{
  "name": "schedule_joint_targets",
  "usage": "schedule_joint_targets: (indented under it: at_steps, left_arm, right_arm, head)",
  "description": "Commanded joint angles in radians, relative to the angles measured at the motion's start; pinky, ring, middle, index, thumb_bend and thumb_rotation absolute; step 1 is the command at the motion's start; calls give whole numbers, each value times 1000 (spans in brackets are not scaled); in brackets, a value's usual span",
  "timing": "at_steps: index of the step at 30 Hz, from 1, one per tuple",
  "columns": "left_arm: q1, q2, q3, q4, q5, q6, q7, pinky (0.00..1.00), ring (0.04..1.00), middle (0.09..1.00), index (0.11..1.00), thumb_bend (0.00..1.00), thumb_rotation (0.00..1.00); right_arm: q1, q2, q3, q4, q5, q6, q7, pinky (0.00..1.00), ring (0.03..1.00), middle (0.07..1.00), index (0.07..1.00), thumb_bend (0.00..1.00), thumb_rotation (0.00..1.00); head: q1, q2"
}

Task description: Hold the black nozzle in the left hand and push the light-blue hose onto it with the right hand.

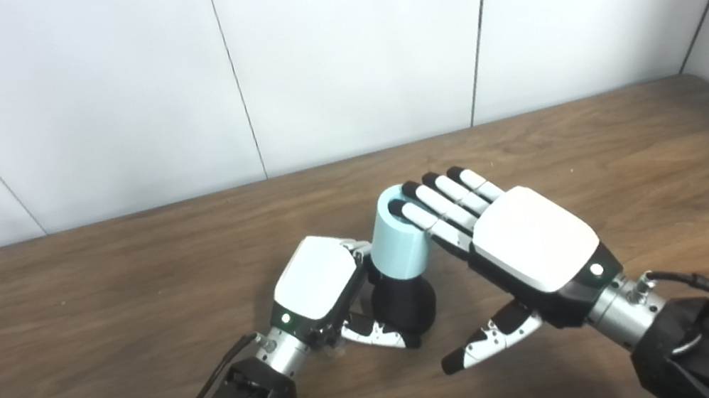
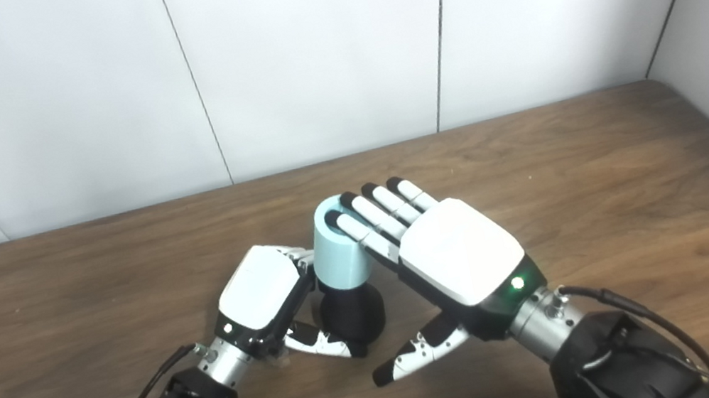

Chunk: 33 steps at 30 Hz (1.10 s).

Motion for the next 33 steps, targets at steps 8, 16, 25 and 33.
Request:
schedule_joint_targets:
  at_steps: [8, 16, 25, 33]
  left_arm:
    - [242, -26, -100, 170, 26, 14, -14, 335, 372, 424, 531, 515, 0]
    - [241, -26, -102, 169, 27, 16, -18, 343, 378, 426, 531, 514, 0]
    - [246, -23, -101, 153, 26, 23, -27, 323, 360, 417, 528, 514, 0]
    - [250, -16, -98, 143, 22, 12, -25, 339, 377, 426, 531, 515, 0]
  right_arm:
    - [0, -13, 52, -79, 13, -3, 45, 1000, 1000, 996, 950, 862, 757]
    - [-11, -10, 66, -113, 26, 14, 84, 1000, 1000, 976, 923, 855, 770]
    - [-18, -9, 52, -114, 26, 68, 156, 1000, 1000, 987, 930, 856, 757]
    - [0, -7, 48, -91, 27, 100, 154, 1000, 1000, 979, 928, 854, 768]
  head:
    - [0, 0]
    - [-4, 2]
    - [0, 8]
    - [4, 11]
